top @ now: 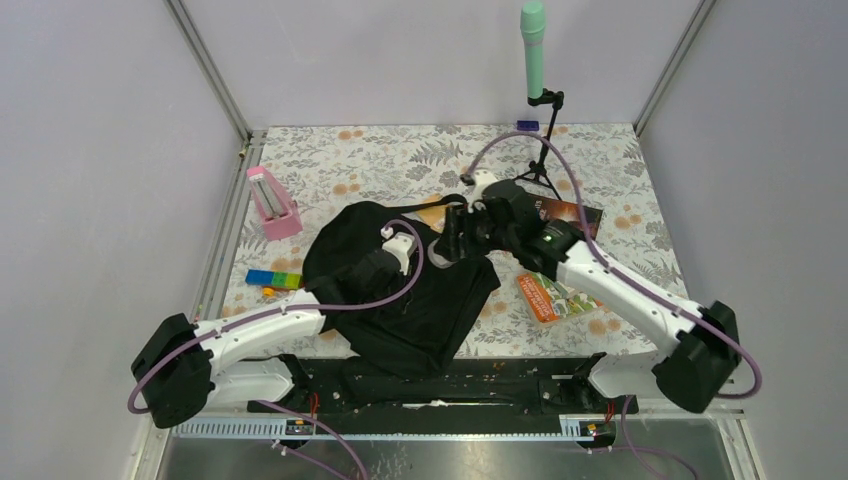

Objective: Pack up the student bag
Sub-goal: Place the stationery in the student bag.

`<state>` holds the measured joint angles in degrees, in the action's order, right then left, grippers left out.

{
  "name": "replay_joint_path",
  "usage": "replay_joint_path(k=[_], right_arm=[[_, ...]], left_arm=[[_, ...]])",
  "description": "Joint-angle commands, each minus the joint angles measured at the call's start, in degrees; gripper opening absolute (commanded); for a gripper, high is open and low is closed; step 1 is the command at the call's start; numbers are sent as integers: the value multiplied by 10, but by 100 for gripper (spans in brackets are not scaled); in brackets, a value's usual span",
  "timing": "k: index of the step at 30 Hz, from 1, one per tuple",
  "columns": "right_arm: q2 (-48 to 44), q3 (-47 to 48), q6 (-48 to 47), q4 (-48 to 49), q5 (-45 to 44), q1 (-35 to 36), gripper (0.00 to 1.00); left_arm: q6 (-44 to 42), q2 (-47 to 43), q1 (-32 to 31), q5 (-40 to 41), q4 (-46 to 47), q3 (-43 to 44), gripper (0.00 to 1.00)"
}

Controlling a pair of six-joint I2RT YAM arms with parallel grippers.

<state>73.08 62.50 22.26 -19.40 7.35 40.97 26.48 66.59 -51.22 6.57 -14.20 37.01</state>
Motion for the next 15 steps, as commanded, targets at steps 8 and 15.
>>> replay_joint_path(k=[8,15], right_arm=[[162,82,60,136,54,66,20],[214,109,69,159,74,89,19]], left_arm=[[5,-88,-12,20,35,-49,4],[5,-85,-12,21,28,-48,2]])
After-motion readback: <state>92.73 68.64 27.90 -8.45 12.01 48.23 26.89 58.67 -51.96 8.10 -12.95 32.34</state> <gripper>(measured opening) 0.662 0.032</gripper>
